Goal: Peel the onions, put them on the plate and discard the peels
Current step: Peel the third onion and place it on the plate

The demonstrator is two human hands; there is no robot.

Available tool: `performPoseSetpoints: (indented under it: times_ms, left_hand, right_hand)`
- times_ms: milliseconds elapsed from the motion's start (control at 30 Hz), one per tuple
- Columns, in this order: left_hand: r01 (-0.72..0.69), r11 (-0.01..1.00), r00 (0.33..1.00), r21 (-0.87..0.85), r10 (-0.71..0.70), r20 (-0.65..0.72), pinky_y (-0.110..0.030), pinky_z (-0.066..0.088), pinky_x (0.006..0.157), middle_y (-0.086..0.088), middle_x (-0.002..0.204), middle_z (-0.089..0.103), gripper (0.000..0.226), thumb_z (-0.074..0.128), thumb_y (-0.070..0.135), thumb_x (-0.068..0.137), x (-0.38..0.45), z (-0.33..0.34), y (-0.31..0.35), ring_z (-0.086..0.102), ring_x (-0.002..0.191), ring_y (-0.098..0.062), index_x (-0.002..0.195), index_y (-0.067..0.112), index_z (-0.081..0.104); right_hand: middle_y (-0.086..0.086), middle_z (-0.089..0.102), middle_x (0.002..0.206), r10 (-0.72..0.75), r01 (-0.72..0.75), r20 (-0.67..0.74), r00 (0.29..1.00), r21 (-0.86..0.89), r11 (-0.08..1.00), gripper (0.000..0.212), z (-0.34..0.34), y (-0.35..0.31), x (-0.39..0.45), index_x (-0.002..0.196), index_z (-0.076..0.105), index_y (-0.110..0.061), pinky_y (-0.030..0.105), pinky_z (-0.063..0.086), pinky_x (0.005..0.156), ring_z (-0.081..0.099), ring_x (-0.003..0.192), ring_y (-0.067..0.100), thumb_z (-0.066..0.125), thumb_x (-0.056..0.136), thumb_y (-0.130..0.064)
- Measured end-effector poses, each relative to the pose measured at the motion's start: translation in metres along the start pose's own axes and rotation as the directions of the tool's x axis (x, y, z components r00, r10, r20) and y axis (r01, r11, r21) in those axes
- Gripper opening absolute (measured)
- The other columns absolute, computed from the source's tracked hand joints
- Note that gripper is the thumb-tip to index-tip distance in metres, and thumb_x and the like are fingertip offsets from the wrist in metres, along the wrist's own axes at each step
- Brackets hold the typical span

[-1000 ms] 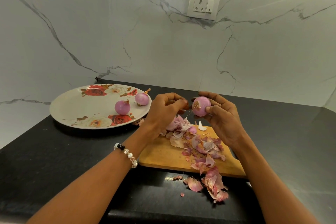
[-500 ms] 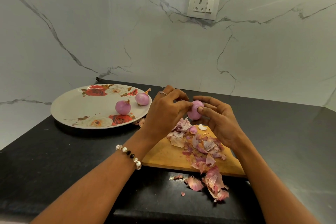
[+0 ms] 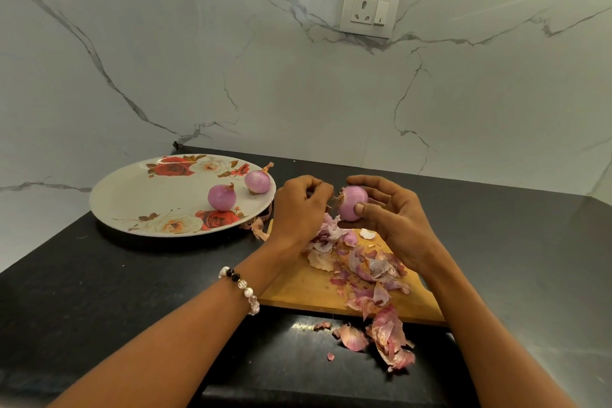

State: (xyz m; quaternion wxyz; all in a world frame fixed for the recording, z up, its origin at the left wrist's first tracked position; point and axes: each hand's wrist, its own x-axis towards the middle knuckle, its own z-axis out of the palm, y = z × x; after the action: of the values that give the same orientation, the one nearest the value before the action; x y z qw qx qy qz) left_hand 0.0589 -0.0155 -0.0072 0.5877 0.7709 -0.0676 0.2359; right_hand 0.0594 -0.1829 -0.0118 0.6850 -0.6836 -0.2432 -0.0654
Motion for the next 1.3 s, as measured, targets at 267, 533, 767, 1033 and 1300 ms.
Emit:
performPoseSetpoints:
  times_ms: [267, 533, 767, 1033, 1300]
  left_hand:
    - [-0.097, 0.995, 0.995, 0.036, 0.098, -0.002, -0.019, 0.051, 0.07, -0.001, 0.085, 0.072, 0.024, 0.062, 0.034, 0.089, 0.006, -0.016, 0.004, 0.064, 0.075, -0.012, 0.092, 0.014, 0.075]
    - [-0.233, 0.964, 0.967, 0.129, 0.217, 0.131, -0.005, 0.049, 0.066, -0.002, 0.091, 0.072, 0.018, 0.07, 0.018, 0.085, 0.007, -0.012, -0.003, 0.061, 0.072, -0.002, 0.101, 0.009, 0.074]
    - [-0.174, 0.97, 0.974, 0.173, 0.143, 0.178, -0.024, 0.054, 0.072, 0.003, 0.084, 0.063, 0.008, 0.06, 0.015, 0.092, 0.005, -0.005, -0.008, 0.063, 0.078, -0.011, 0.097, 0.011, 0.065]
    - [-0.233, 0.972, 0.968, -0.034, 0.235, 0.085, -0.016, 0.055, 0.069, 0.006, 0.084, 0.07, 0.014, 0.06, 0.016, 0.092, 0.006, -0.01, 0.0, 0.068, 0.075, -0.002, 0.102, 0.013, 0.07]
    - [-0.387, 0.922, 0.922, 0.021, 0.387, 0.025, -0.014, 0.053, 0.069, 0.007, 0.089, 0.065, 0.017, 0.074, 0.009, 0.08, 0.005, -0.011, 0.001, 0.063, 0.078, -0.005, 0.097, 0.013, 0.074]
  right_hand:
    - [0.0, 0.069, 0.117, -0.061, 0.061, 0.007, 0.998, -0.131, 0.989, 0.047, -0.003, -0.002, 0.0, 0.117, 0.068, -0.02, 0.043, 0.058, 0.091, 0.065, 0.109, 0.029, 0.076, 0.073, -0.007]
    - [0.004, 0.067, 0.124, -0.108, 0.123, 0.078, 0.991, -0.224, 0.967, 0.058, -0.004, 0.0, -0.002, 0.124, 0.063, -0.015, 0.038, 0.057, 0.094, 0.06, 0.12, 0.021, 0.075, 0.076, 0.014]
    - [0.009, 0.068, 0.124, -0.136, 0.135, 0.01, 0.991, 0.062, 0.989, 0.061, -0.005, -0.004, 0.0, 0.126, 0.06, -0.009, 0.039, 0.056, 0.094, 0.063, 0.119, 0.03, 0.071, 0.068, 0.008]
    - [0.022, 0.065, 0.122, -0.048, 0.034, 0.026, 0.999, 0.384, 0.923, 0.055, -0.011, -0.007, 0.004, 0.129, 0.054, -0.002, 0.049, 0.059, 0.084, 0.064, 0.107, 0.039, 0.055, 0.075, 0.007]
    - [0.017, 0.07, 0.11, 0.038, -0.034, -0.005, 0.999, 0.337, 0.941, 0.044, -0.006, -0.006, 0.004, 0.118, 0.06, -0.002, 0.041, 0.063, 0.071, 0.069, 0.094, 0.036, 0.052, 0.075, 0.0]
